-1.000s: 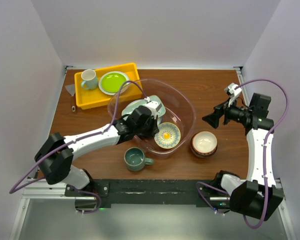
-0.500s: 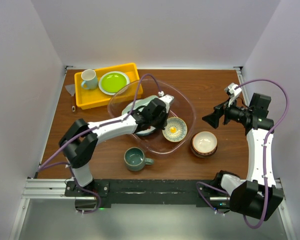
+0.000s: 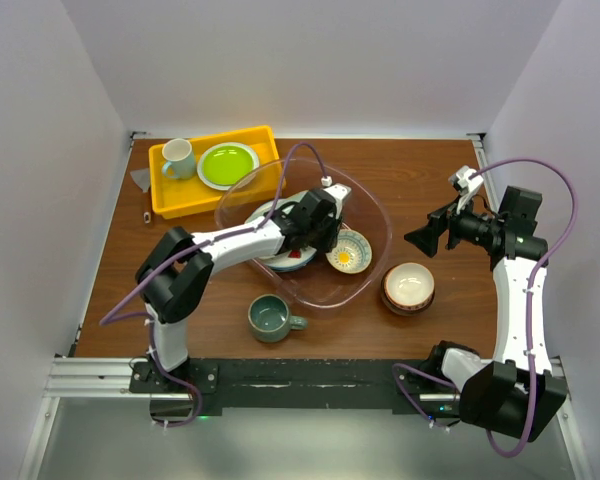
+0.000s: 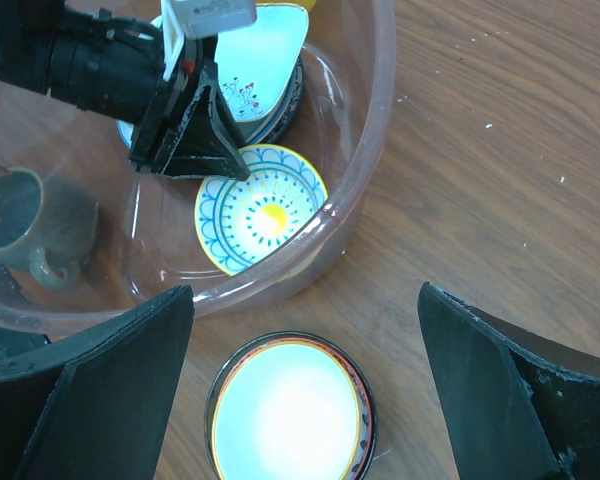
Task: Place the mixed dishes into the plastic bin
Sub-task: Place the bowl in the plastic bin, then pick up the bowl from the center of the board.
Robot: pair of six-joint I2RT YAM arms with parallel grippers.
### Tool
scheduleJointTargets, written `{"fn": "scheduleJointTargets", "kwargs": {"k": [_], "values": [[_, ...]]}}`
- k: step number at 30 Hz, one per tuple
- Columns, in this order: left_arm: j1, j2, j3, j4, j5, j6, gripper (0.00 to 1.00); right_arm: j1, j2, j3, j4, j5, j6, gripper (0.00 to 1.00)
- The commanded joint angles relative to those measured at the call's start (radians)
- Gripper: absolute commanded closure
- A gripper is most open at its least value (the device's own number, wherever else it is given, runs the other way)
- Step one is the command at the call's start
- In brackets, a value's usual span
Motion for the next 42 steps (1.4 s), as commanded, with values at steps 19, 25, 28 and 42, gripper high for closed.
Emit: {"fn": "scheduleJointTargets", "kwargs": {"k": [19, 25, 28, 42], "values": [[0.034, -0.345, -0.028, -0.018, -0.054, 0.065, 0.07, -0.007, -0.028, 0.004, 0.008, -0.022, -0.015, 0.02], [0.043, -0.484, -0.072, -0.022, -0.097, 0.079, 0.02, -0.007, -0.028, 0.002, 0.008, -0.020, -0.017, 0.02], [0.049, -0.568, -0.119, -0.013, -0.104, 0.088, 0.00, -0.007, -0.027, 0.000, 0.009, -0.022, -0.018, 0.02], [0.059, -0.888, -0.317, -0.062, -0.187, 0.166, 0.00, -0.007, -0.028, -0.006, -0.004, -0.062, -0.058, 0.02]]}}
